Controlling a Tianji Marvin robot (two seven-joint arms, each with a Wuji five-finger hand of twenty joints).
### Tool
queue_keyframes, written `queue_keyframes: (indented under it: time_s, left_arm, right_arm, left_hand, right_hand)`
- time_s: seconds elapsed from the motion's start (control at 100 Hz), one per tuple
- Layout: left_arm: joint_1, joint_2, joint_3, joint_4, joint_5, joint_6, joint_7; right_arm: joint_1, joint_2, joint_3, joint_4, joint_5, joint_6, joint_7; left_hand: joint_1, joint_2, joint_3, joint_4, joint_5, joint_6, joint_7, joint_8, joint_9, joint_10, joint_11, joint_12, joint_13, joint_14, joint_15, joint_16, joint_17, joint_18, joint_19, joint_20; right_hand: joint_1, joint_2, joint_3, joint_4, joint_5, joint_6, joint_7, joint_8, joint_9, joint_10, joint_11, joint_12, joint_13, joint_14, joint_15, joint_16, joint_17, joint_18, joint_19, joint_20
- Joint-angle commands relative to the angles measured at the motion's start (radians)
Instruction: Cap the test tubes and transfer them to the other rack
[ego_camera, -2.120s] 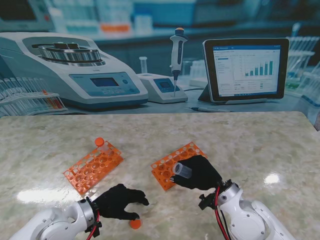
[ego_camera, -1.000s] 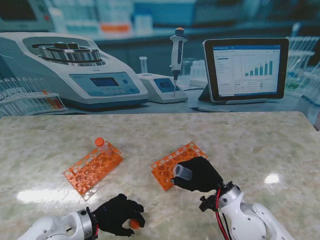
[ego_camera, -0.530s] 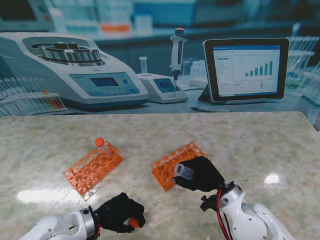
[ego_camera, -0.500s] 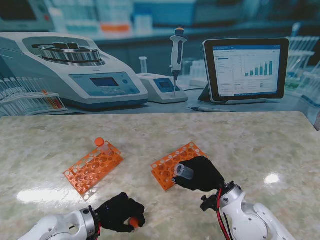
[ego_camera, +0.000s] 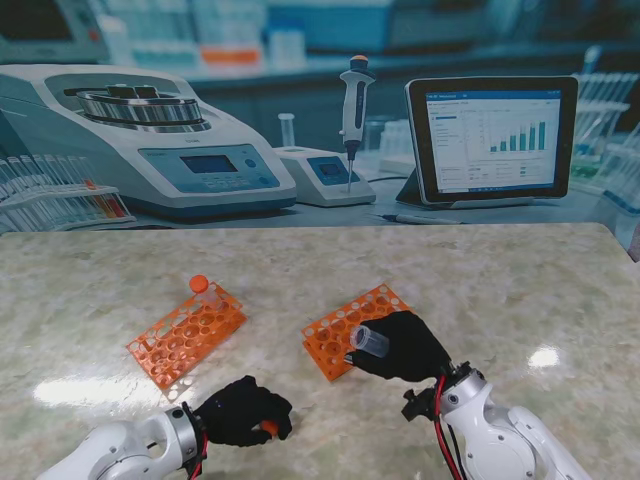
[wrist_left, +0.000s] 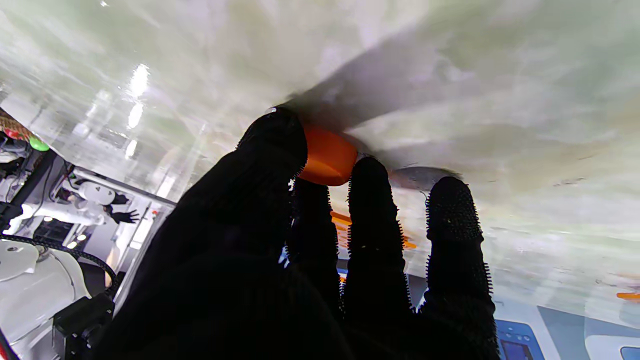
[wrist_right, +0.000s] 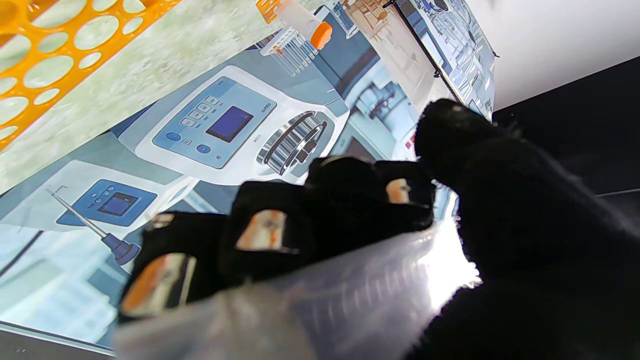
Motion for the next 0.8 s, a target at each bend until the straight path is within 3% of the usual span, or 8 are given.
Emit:
queue_keyframes:
  time_s: [0.0,0.14,0.29,0.37,0.41,0.51,0.61,0.79]
  left_arm:
    - [-0.003,0.001,0.007,0.032,0.007,0.014,-0.011]
    - [-0.026,-0.001,0.022,0.053,-0.004,0.028,-0.003]
    - [-0.042,-0.003,0.03,0.07,-0.021,0.034,0.001]
    - [-0.048,-0.003,0.032,0.077,-0.021,0.038,0.003]
    - [-0.051,-0.003,0.033,0.082,-0.021,0.039,0.003]
    - [-0.06,-0.004,0.039,0.097,-0.016,0.045,0.018]
    - [-0.071,-0.003,0.047,0.111,0.012,0.055,0.04]
    - [-0.095,-0.007,0.067,0.14,-0.014,0.07,0.048]
  right_arm:
    - [-0.007,-0.004,0.0,-0.004,0.0,0.005,-0.001]
    - [-0.006,-0.004,0.001,-0.003,0.001,0.005,0.0]
    - [-0.005,-0.004,0.003,-0.001,0.003,0.005,0.001]
    - [-0.005,-0.004,0.004,-0.001,0.003,0.004,0.002]
    - [-0.005,-0.004,0.004,0.0,0.004,0.004,0.002]
    - [-0.006,-0.004,0.005,0.0,0.003,0.002,0.003]
    - [-0.006,-0.004,0.007,0.0,0.004,0.001,0.003]
    - [-0.007,-0.003,0.008,0.0,0.007,-0.001,0.005]
  left_hand:
    - [0.11,0.006,0.008,0.045,0.031,0.006,0.031,0.003,0.087,0.073,-0.023,-0.005,0.035,0.01,-0.012,0.024,0.027,-0.013,0.011,0.013]
    - [0.21,0.013,-0.018,0.056,0.076,0.038,0.026,-0.018,0.141,0.066,-0.07,0.006,0.1,0.024,-0.076,0.017,0.128,-0.055,0.028,-0.02]
    - [0.222,-0.025,0.057,0.026,0.126,0.06,0.001,-0.044,0.141,0.059,-0.044,-0.057,0.131,0.024,-0.122,-0.025,0.244,-0.097,0.022,-0.103]
    - [0.222,-0.045,0.085,0.015,0.145,0.074,-0.016,-0.061,0.133,0.058,-0.027,-0.101,0.146,0.023,-0.153,-0.047,0.284,-0.097,0.003,-0.204]
    - [0.222,-0.058,0.111,0.003,0.152,0.077,-0.021,-0.071,0.125,0.061,-0.011,-0.14,0.154,0.022,-0.171,-0.055,0.305,-0.093,0.015,-0.297]
    - [0.222,-0.086,0.169,-0.012,0.169,0.088,-0.031,-0.086,0.115,0.066,-0.004,-0.203,0.171,0.024,-0.207,-0.079,0.344,-0.087,0.006,-0.392]
    - [0.222,-0.096,0.175,-0.016,0.187,0.093,-0.031,-0.093,0.125,0.073,0.006,-0.219,0.191,0.025,-0.219,-0.088,0.369,-0.09,-0.007,-0.434]
    - [0.222,-0.103,0.185,-0.02,0.206,0.106,-0.044,-0.108,0.138,0.088,0.006,-0.221,0.206,0.033,-0.227,-0.09,0.388,-0.083,-0.028,-0.462]
  right_hand:
    - [0.053,0.012,0.001,-0.011,0.024,-0.016,0.078,0.045,0.041,-0.006,0.002,0.017,0.037,-0.091,0.215,0.074,0.077,-0.085,0.293,0.03]
    - [0.053,0.013,-0.001,-0.014,0.024,-0.018,0.077,0.045,0.041,-0.006,0.0,0.017,0.037,-0.091,0.215,0.074,0.077,-0.085,0.293,0.03]
    - [0.054,0.015,-0.002,-0.016,0.022,-0.019,0.075,0.046,0.041,-0.006,-0.001,0.018,0.037,-0.091,0.215,0.074,0.077,-0.085,0.292,0.029]
    - [0.054,0.015,-0.003,-0.017,0.022,-0.02,0.074,0.046,0.041,-0.006,-0.001,0.019,0.037,-0.091,0.215,0.074,0.077,-0.085,0.292,0.029]
    - [0.054,0.015,-0.004,-0.018,0.022,-0.02,0.074,0.046,0.041,-0.006,-0.001,0.019,0.037,-0.091,0.215,0.074,0.077,-0.085,0.291,0.029]
    - [0.053,0.017,-0.006,-0.02,0.021,-0.021,0.073,0.046,0.041,-0.007,-0.002,0.02,0.037,-0.091,0.215,0.074,0.077,-0.085,0.291,0.028]
    - [0.054,0.018,-0.007,-0.021,0.019,-0.023,0.072,0.047,0.04,-0.007,-0.003,0.02,0.037,-0.091,0.215,0.074,0.077,-0.085,0.291,0.028]
    - [0.052,0.02,-0.01,-0.025,0.018,-0.025,0.07,0.047,0.04,-0.007,-0.005,0.02,0.037,-0.09,0.214,0.073,0.076,-0.085,0.289,0.027]
